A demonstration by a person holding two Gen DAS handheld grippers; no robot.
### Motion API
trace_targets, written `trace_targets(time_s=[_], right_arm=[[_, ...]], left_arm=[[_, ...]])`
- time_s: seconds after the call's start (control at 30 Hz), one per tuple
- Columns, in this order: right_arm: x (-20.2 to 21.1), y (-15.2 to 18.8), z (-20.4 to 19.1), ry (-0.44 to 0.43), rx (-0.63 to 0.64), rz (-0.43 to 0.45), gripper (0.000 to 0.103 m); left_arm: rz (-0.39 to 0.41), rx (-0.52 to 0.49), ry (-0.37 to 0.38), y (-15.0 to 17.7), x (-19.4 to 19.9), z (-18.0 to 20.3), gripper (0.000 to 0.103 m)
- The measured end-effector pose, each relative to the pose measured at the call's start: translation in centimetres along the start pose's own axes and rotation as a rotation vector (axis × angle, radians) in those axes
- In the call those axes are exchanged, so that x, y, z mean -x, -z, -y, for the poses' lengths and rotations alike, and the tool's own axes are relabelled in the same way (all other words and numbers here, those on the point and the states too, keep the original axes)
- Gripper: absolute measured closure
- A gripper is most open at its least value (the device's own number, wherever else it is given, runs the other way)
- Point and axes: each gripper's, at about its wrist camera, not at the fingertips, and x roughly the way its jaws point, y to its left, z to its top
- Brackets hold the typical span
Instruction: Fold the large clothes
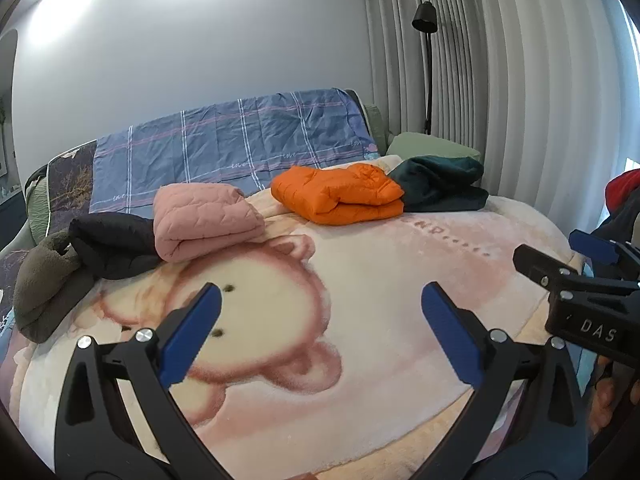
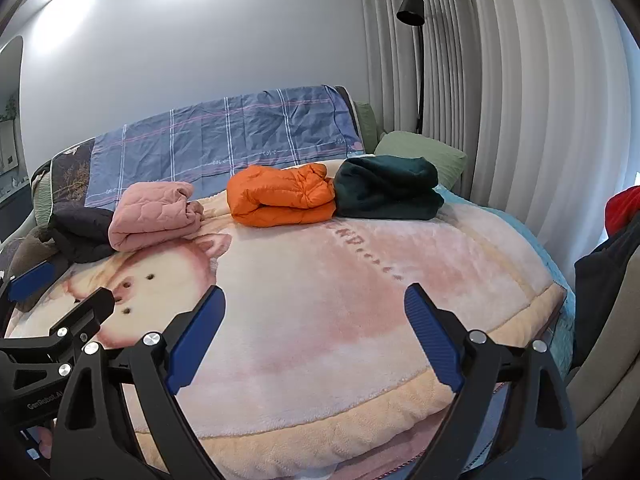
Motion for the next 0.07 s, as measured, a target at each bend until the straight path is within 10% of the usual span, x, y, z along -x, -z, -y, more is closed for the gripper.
trace_targets(time_s=[0.07], right_arm=[[-0.09, 0.03, 0.02, -0.001, -0.001, -0.003, 0.012]], left_arm=[[-0.010, 0.000, -0.003, 0.09, -0.19, 0.04, 0.002]])
